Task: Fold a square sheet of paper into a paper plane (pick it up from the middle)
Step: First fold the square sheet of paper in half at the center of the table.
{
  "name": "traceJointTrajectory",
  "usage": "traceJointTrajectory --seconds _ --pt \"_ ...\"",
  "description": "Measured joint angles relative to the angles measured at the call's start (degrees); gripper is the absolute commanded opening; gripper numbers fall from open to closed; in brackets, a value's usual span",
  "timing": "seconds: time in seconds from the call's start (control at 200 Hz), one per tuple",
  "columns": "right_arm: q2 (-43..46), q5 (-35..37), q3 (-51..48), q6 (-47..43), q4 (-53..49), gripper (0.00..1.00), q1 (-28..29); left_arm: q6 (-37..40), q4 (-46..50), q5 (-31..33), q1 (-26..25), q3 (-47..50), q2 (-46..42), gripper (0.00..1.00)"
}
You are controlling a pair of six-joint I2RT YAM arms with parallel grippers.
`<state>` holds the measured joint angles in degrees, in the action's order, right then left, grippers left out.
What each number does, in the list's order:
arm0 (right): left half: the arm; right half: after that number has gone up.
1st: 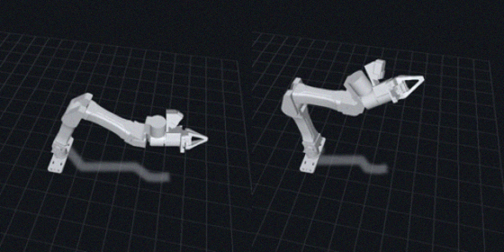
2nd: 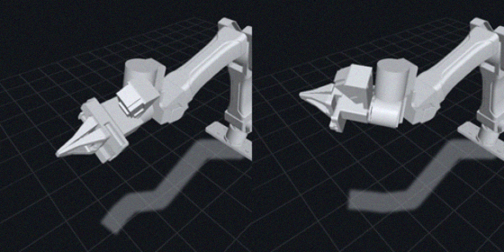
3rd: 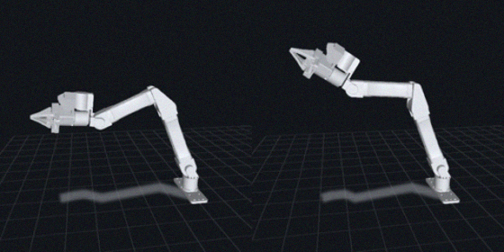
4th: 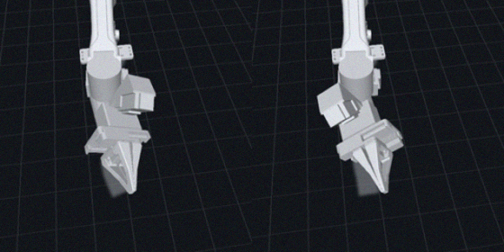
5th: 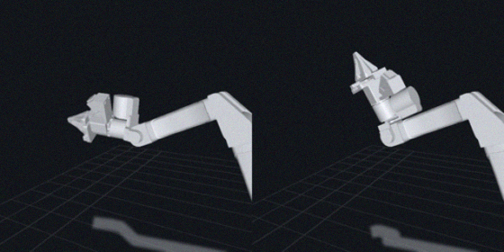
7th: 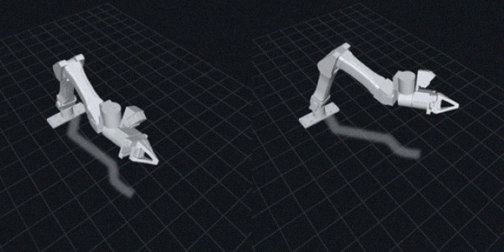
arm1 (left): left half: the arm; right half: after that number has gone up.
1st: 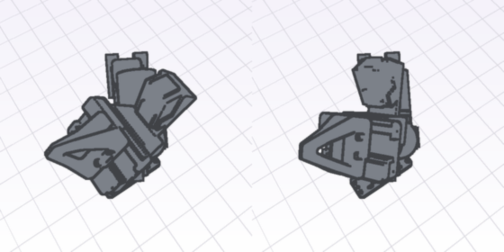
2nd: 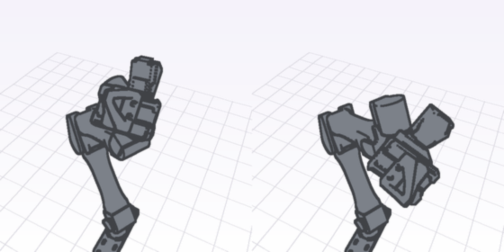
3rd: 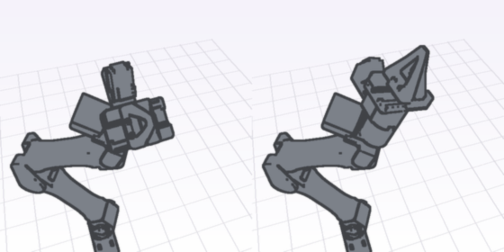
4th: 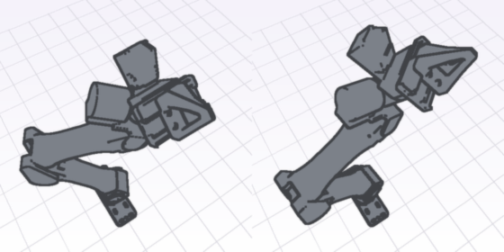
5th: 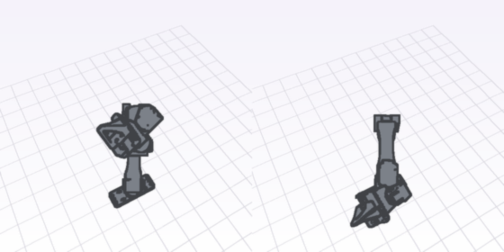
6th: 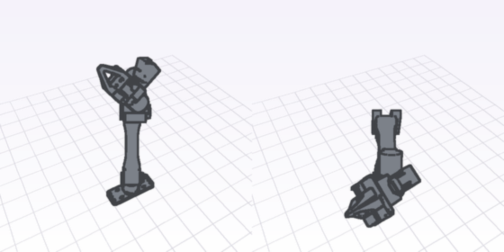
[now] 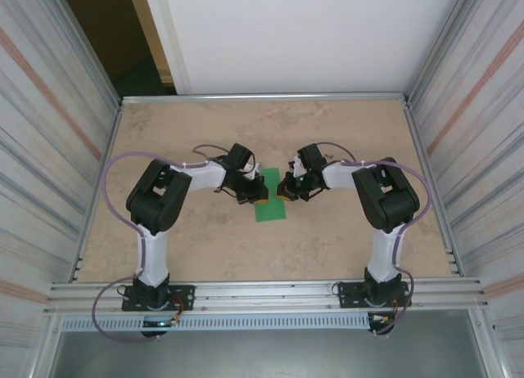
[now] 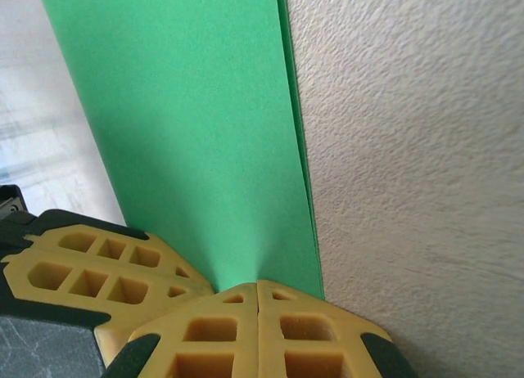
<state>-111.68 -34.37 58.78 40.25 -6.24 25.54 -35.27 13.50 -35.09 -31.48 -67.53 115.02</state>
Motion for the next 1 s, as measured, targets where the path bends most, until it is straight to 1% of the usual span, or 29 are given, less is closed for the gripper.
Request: traceJointTrajectory --seconds 0.13,0.331,0.431,0.531,0.631,0.742,0.837,0.997 --pt "-0.04 0.02 0.0 0.0 0.0 0.0 0.0 1.09 -0.42 0.11 2.38 3.19 -2.45 0.05" --pt "-0.04 0.02 -0.02 0.0 0.0 0.0 0.0 2.16 2.91 2.8 6.73 5.42 -6.82 0.05" --pt "-0.04 0.02 0.0 0.0 0.0 0.0 0.0 2.05 2.29 2.51 6.8 5.35 -9.49 0.06" --pt "-0.02 0.02 0.0 0.0 -0.02 0.0 0.0 1.07 -0.37 1.64 5.03 4.15 -10.56 0.06" --pt "-0.04 0.02 0.0 0.0 -0.02 0.0 0.0 0.04 -3.23 0.66 2.71 1.86 -8.66 0.06" --pt "-0.04 0.02 0.0 0.0 -0.02 0.0 0.0 -0.74 -5.79 -0.63 1.09 -1.4 -3.34 0.06" --pt "-0.04 0.02 0.0 0.0 -0.04 0.0 0.0 -0.76 -6.32 -0.92 1.05 -2.71 0.44 0.06" --pt "-0.04 0.02 0.0 -0.02 -0.04 0.0 0.0 -0.61 -6.67 -1.09 2.23 -2.49 2.78 0.06"
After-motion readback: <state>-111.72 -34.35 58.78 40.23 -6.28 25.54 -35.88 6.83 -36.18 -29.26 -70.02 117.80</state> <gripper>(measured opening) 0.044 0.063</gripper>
